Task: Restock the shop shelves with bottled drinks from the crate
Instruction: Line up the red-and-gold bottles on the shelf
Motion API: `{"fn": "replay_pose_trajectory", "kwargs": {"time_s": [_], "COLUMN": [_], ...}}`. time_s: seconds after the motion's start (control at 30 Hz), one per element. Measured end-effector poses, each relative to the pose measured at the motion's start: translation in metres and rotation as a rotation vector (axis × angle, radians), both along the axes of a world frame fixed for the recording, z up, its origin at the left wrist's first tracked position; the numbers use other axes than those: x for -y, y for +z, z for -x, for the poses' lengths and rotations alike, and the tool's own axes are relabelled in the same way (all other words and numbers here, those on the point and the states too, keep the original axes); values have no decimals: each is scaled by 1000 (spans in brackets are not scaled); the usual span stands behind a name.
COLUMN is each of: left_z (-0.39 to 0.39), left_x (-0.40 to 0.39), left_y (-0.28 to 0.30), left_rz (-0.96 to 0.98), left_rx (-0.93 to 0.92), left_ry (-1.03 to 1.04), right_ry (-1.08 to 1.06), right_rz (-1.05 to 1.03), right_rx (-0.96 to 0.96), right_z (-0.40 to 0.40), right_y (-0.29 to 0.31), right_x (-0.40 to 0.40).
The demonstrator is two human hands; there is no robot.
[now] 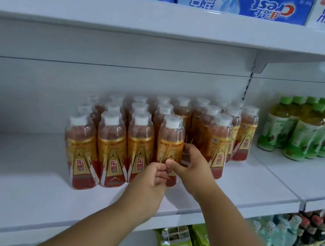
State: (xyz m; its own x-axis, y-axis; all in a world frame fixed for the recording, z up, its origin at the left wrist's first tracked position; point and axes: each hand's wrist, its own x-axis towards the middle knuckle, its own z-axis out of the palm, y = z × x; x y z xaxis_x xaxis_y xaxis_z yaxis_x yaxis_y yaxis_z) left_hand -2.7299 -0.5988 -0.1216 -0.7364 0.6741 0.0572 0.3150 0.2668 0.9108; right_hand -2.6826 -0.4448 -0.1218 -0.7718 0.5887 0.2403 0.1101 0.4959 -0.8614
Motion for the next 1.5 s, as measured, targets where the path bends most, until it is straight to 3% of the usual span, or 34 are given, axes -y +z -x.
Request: {"fn": "replay_pose_trajectory", "kwargs": {"time_s": [0.3,1.0,1.5], "left_z": [12,7,18], "left_x": [0,4,51], "left_y": [-10,-7,33], "left_rz": [56,-61,-305], "left_rx": [-10,15,-249], "left_ry": [-84,-47,44], "right_ry": [-67,-212,-155], "right_rz": [-90,-138,-359], "right_rx": [26,-77,-192], "right_z": [12,2,5], "right_y": [-2,-10,47], "right_x": [3,32,88]}}
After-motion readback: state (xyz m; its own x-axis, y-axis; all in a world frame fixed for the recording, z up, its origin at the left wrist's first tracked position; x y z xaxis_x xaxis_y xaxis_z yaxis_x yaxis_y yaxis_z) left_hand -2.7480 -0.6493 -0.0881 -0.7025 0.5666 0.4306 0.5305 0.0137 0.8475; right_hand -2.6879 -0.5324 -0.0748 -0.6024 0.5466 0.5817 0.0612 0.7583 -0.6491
